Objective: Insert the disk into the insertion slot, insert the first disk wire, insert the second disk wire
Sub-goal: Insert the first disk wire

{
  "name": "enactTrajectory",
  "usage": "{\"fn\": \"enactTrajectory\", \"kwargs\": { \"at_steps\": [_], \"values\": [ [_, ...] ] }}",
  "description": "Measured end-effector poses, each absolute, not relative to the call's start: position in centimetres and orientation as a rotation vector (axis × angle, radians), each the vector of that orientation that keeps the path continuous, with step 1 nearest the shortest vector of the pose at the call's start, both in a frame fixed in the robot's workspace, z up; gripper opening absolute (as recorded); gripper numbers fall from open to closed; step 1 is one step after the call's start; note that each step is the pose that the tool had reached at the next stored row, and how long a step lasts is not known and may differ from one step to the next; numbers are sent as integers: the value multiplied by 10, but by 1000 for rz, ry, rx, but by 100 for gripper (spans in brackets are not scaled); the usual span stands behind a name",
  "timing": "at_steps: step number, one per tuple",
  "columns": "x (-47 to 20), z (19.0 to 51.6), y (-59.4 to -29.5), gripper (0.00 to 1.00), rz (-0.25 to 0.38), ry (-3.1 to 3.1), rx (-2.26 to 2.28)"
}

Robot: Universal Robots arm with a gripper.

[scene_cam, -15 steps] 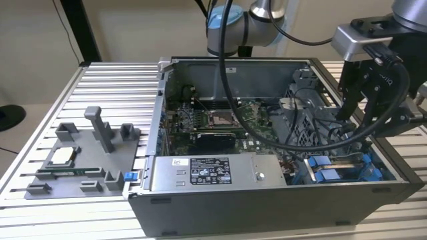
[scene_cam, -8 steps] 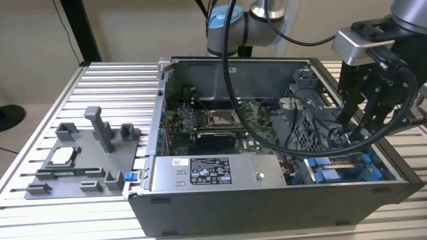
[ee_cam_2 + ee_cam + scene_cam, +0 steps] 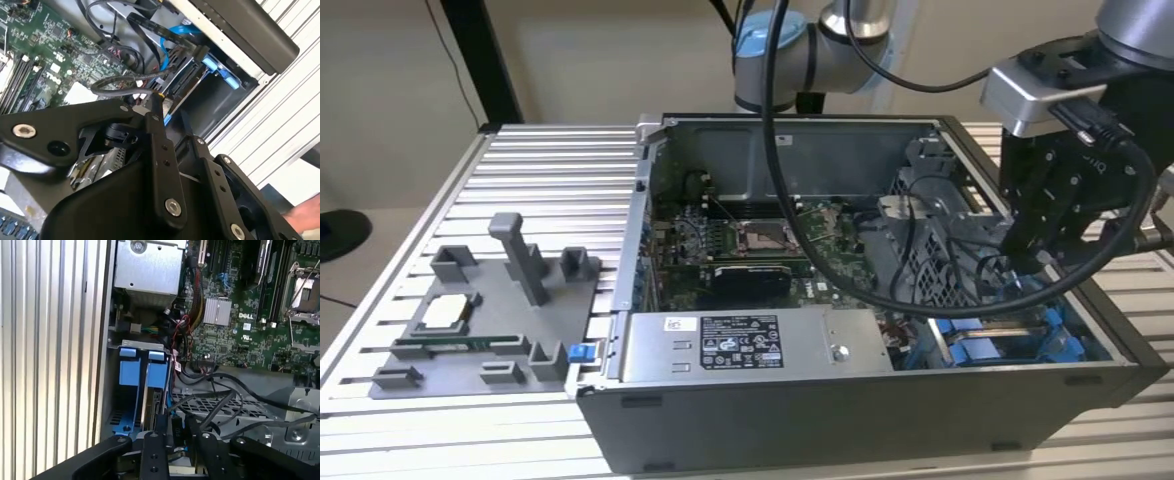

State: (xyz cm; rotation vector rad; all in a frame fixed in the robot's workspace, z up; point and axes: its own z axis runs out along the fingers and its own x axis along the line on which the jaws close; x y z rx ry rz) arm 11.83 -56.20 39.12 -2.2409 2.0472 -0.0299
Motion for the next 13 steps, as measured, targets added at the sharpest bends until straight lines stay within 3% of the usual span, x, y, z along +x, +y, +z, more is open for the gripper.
{"fn": "enactTrajectory", "kwargs": {
  "at_steps": [4,11,12,13],
  "values": [
    [117,391,-562,100,-82,2022,-2220],
    [116,391,-561,100,-89,2019,-2216],
    [116,391,-561,0,-89,2019,-2216],
    [116,391,-561,0,-89,2019,-2216]
  ]
}}
